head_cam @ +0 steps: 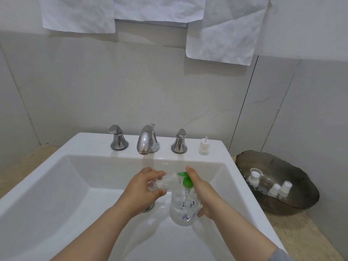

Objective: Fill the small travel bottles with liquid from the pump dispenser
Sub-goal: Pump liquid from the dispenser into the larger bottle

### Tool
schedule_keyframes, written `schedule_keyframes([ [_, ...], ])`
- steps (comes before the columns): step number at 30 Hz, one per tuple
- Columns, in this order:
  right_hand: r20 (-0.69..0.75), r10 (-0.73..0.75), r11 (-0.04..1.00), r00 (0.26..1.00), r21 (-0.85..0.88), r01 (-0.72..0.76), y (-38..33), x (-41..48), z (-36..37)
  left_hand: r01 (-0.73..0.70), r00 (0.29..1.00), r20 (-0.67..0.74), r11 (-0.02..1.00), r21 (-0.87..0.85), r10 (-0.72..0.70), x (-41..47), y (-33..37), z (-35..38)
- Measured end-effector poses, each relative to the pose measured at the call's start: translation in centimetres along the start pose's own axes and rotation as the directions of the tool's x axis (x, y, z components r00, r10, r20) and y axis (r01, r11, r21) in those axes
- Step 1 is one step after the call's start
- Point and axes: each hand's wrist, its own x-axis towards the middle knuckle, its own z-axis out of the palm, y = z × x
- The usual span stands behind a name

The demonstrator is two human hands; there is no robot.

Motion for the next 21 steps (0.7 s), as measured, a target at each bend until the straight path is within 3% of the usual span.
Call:
schedule_keyframes([
  [14,-0.034,-0.066,0.998,0.997,0.017,0.067,0.22,-0.11,-0.09,-0.005,1.0,0.004,1.0,-0.001,0.005,0.03,0.09,0.02],
  [21,0.007,0.006,1.0,1.0,0.005,-0.006,-0.01,0.34,0.1,-0.023,0.999,-0.026,0.999,-0.045,0.022,0.29,0.17,-0.22],
])
